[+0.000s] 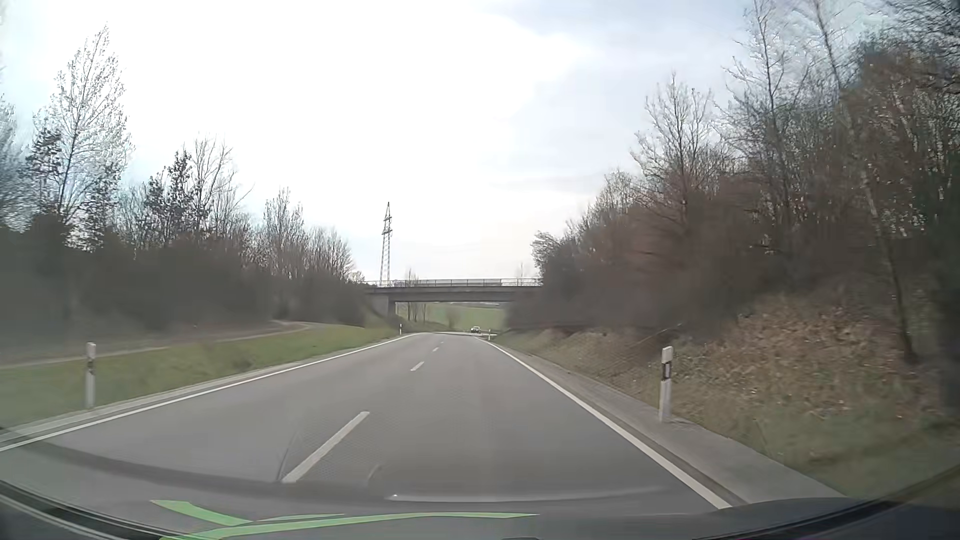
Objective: Follow the waypoints while adhering to traffic rules and regulations
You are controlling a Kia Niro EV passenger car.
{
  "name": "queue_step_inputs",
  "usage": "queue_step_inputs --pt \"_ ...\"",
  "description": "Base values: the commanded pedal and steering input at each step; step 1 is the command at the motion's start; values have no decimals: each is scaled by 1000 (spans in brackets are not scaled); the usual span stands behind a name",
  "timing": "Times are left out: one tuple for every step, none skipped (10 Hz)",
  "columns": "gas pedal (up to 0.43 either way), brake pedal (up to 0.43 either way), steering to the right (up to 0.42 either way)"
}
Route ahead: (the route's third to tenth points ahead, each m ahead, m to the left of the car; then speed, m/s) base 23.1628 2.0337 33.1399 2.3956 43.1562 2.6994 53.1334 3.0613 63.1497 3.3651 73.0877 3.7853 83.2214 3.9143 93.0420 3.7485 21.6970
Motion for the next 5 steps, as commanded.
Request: queue_step_inputs --pt "150 0 -7" --pt "150 0 -6" --pt "138 0 -5" --pt "130 0 -5" --pt "130 0 -5"
